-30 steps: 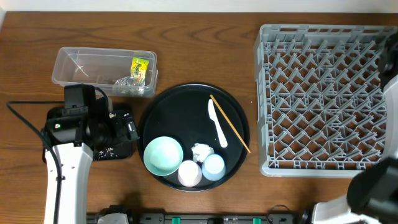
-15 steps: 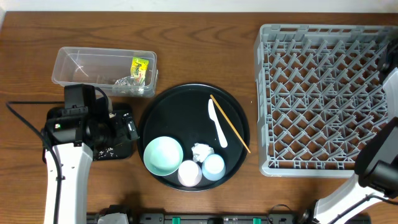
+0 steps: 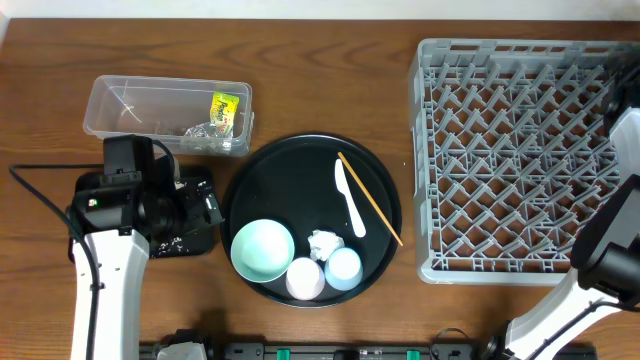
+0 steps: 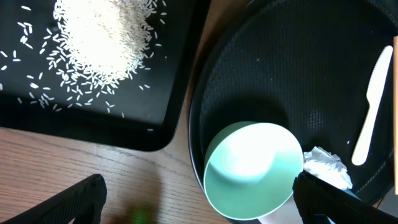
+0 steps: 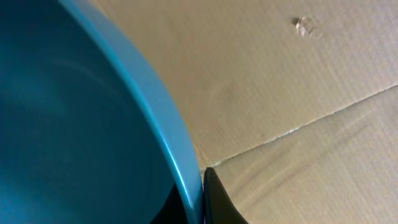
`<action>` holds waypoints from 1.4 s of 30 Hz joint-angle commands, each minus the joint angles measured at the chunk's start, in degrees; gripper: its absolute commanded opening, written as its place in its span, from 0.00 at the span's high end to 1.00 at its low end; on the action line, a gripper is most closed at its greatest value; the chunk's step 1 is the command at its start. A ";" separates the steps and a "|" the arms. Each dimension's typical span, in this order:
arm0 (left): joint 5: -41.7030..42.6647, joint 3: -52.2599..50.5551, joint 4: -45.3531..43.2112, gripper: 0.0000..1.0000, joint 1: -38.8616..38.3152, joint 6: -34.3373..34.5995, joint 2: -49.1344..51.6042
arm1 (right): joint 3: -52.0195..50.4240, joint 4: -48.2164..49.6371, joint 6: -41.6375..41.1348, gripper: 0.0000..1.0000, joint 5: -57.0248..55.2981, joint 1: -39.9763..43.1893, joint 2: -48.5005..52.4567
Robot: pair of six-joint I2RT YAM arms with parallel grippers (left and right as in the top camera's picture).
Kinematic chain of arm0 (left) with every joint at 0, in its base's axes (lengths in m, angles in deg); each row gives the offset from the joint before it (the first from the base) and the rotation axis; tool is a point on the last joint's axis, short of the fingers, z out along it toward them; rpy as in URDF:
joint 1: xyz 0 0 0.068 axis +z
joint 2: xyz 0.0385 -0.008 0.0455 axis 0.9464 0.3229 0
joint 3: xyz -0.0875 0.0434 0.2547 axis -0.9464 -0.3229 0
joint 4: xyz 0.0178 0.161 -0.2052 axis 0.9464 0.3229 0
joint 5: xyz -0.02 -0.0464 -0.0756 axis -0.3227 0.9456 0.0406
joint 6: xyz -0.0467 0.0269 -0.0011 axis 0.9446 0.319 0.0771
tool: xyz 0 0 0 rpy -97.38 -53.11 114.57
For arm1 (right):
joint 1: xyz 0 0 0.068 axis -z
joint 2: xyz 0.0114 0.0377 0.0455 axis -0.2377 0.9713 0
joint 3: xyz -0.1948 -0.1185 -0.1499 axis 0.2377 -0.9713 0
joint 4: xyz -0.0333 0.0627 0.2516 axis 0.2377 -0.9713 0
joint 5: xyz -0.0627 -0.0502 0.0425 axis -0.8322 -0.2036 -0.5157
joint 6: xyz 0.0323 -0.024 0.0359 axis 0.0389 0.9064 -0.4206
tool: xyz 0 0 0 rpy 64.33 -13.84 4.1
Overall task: Sort waste into correct bins and load items into the dishwasher rack
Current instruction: 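Lift blue plate with right gripper and place it in rack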
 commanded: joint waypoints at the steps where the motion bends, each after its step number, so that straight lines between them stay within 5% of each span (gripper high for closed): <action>1: -0.48 0.59 0.17 0.03 0.28 0.94 -0.17 | 0.26 2.95 3.43 0.99 1.05 -0.68 1.86; 18: -0.26 0.59 0.17 0.04 0.28 0.94 -0.17 | 0.26 -1.53 3.39 0.99 0.48 -1.97 2.10; 19: -0.26 0.59 0.17 0.03 0.31 0.94 -0.17 | 0.26 -2.03 3.34 0.90 0.09 -2.51 2.08; 22: -0.28 0.59 0.17 0.03 0.28 0.94 -0.17 | 0.26 -3.52 3.28 0.38 -1.64 -4.50 2.08; 24: -0.28 0.59 0.17 0.03 0.31 0.94 -0.17 | 0.26 -4.72 2.51 0.24 -2.89 -6.05 2.08; 30: -0.31 0.59 0.17 0.03 0.31 0.90 -0.17 | 0.26 -8.09 -2.78 0.06 -7.08 -8.92 2.05; 36: -0.33 0.59 0.17 0.03 0.31 0.90 -0.17 | 0.26 -9.73 -5.66 0.01 -9.88 -10.25 0.00; 42: -0.33 0.59 0.20 0.03 0.31 0.90 -0.17 | 0.26 -24.35 -16.55 0.01 5.31 -10.47 -8.24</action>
